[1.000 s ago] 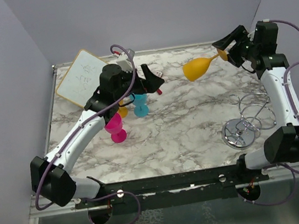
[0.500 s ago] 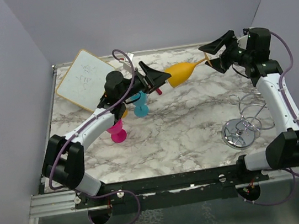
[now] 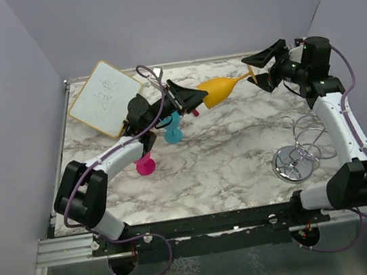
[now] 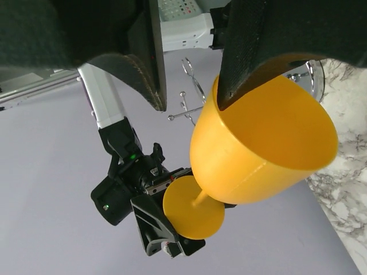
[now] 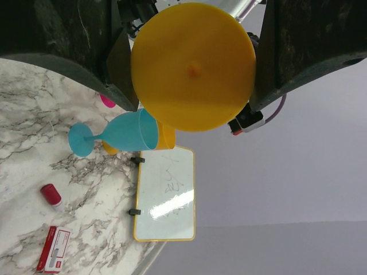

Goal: Take the wine glass off the wine glass rack

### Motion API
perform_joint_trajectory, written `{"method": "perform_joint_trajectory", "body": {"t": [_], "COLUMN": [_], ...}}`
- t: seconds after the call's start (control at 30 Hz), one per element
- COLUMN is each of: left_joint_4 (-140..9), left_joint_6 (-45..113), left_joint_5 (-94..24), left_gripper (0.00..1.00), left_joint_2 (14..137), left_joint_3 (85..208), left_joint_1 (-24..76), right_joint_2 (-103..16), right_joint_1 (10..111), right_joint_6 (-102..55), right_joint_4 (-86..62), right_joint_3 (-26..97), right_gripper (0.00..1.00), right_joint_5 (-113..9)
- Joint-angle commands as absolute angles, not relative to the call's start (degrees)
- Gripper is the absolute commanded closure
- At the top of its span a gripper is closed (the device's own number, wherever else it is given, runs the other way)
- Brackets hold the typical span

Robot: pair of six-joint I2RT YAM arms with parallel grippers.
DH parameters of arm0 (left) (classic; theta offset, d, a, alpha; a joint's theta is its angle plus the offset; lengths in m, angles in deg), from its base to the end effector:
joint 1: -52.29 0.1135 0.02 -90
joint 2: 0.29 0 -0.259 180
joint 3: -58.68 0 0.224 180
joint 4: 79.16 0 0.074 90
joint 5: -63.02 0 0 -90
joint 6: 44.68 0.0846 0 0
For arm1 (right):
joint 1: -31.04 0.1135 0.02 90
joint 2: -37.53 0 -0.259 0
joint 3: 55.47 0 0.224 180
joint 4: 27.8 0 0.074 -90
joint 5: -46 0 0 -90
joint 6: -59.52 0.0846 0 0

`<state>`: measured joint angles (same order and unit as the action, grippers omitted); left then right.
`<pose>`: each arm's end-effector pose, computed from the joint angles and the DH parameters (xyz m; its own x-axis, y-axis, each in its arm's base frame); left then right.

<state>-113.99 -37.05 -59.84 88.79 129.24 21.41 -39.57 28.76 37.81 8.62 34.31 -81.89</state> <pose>0.2918 -0.2280 0.3421 -0.8383 -0.4688 -0.2785 0.3555 -0.0826 -0.9310 0.3114 0.0396 0.3585 -0.6415 0.7593 -0.1089 0.1776 0.2851 0.9419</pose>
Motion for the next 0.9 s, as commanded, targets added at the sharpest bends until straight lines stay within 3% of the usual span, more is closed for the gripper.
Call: {"method": "perform_joint_trajectory", "body": {"t": [0.0, 0.17, 0.37, 0.57, 0.87], "left_joint_4": [-123.3, -126.6, -128.8, -134.7, -129.8], "left_joint_6": [-42.2, -44.1, -44.5, -45.0, -38.1], "left_joint_5": [-60.6, -60.0, -59.1, -58.6, -61.8], "left_gripper": [0.61, 0.77, 1.00, 1.00, 1.00], "left_joint_2": [89.6, 90.2, 89.2, 87.5, 79.2], "left_joint_3": [128.3, 127.7, 125.3, 122.4, 117.2], "left_joint_1": [20.9, 20.4, 20.3, 20.3, 20.3], "right_joint_2": [-36.8, -35.8, -33.7, -31.8, -28.7], "right_joint_1": [29.1, 29.1, 29.1, 29.0, 29.0], "right_joint_6": [40.1, 40.2, 38.0, 32.4, 7.5], "right_joint_4": [5.8, 5.6, 4.8, 6.3, 11.4], "right_joint_3": [33.4, 32.6, 30.7, 30.6, 33.1], "right_gripper": [0.48, 0.48, 0.33, 0.01, 0.00], "right_joint_5": [-84.9, -85.2, -83.9, -80.7, -73.0]}}
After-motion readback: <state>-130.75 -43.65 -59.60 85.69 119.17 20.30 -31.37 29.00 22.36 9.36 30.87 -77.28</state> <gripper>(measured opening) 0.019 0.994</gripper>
